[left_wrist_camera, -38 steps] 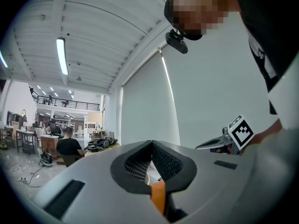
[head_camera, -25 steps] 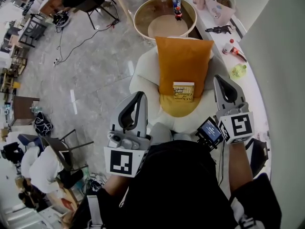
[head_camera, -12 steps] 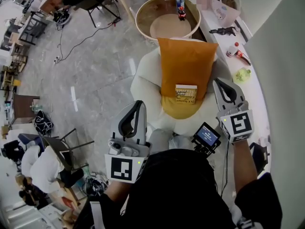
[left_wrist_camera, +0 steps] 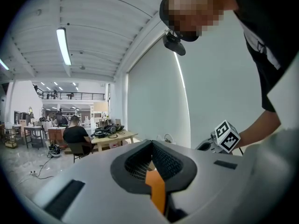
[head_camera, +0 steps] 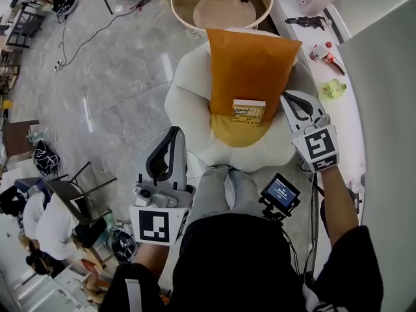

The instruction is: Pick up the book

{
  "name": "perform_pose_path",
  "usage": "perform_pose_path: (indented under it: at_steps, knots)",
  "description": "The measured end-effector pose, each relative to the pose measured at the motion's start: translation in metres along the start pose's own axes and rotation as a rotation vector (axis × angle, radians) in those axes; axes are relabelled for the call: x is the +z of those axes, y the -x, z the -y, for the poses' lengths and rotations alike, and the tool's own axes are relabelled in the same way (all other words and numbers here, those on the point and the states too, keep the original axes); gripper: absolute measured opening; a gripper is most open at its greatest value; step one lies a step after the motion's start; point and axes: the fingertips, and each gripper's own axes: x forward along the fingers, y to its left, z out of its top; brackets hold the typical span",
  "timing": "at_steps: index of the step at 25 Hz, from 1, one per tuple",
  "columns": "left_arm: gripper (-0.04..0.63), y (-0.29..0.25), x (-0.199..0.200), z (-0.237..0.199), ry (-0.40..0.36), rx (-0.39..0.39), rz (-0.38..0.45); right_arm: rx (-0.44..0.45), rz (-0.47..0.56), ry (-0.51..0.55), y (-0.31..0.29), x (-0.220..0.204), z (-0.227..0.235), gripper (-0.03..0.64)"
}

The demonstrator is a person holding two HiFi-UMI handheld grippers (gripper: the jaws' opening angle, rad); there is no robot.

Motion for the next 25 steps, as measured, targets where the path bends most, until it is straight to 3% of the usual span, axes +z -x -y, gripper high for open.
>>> perform_pose_path:
  at_steps: [4,11,14,25]
  knots:
    - [0.011,-0.008,-0.033,-0.006,0.039,0.028,-0.067,0.075,-0.08,0.049,-0.032,-0.028,-0.01,0.015]
    - [0.011,-0.024,-0.078,-0.01,0.066,0.021,-0.114,0.177,-0.185,0.096,-0.073,-0.08,-0.025,0.021]
    - [0.011,-0.033,-0.104,-0.013,0.08,0.03,-0.141,0.235,-0.246,0.116,-0.095,-0.113,-0.031,0.109]
    - [0.011,-0.051,-0.193,-0.01,0.109,0.005,-0.227,0.421,-0.428,0.171,-0.171,-0.228,-0.061,0.186]
